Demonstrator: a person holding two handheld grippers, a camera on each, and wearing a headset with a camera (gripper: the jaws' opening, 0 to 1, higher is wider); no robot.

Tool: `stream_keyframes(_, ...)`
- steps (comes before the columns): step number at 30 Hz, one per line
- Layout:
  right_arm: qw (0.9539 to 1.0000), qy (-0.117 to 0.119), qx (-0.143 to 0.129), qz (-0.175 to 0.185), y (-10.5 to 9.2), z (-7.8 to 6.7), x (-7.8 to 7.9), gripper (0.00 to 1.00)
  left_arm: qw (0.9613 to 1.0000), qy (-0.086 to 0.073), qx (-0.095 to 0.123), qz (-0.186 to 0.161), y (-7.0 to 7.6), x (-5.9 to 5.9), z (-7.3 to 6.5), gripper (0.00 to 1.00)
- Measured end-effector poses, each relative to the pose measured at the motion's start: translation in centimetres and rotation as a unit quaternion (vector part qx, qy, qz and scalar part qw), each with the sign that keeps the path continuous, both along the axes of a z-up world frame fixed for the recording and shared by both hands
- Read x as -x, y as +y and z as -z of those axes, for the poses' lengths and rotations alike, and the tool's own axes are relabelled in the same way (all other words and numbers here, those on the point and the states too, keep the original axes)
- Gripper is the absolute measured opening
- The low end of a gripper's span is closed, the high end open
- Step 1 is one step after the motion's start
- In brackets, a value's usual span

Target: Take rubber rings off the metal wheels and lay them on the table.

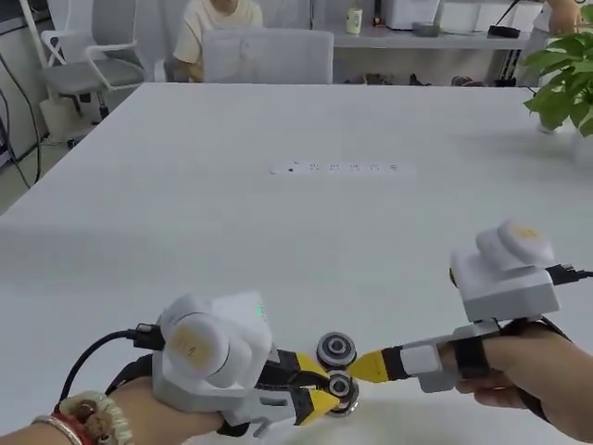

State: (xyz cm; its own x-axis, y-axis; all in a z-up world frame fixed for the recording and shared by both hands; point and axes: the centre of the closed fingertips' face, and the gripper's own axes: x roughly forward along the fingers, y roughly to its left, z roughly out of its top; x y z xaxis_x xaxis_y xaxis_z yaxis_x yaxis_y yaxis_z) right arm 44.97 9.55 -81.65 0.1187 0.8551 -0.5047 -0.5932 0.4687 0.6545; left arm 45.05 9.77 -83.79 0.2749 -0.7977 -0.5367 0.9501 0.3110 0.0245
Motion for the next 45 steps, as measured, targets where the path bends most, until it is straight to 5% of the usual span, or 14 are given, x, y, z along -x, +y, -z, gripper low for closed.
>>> stream_keyframes(15,0.9994,-0.003,-0.031,-0.018,1.4,-1.4,0.9,0.0,1.0,0.0,0.001,-0.002,0.1,-0.2,0.0,0.03)
stream_keyframes(28,0.9999,0.0,-0.011,0.012,0.4,-0.6,-0.2,0.0,0.9999,0.008,-0.007,-0.007,0.4,-0.6,-0.3,0.05)
stream_keyframes(41,0.9991,0.0,-0.037,0.02,0.6,-1.6,-0.6,0.0,0.9998,0.012,0.011,-0.014,0.9,-1.2,-2.0,0.11)
stream_keyframes(45,0.9987,-0.004,-0.044,0.025,0.5,-1.9,-1.0,0.0,0.9992,0.019,0.023,-0.026,1.0,-1.6,-2.8,0.27)
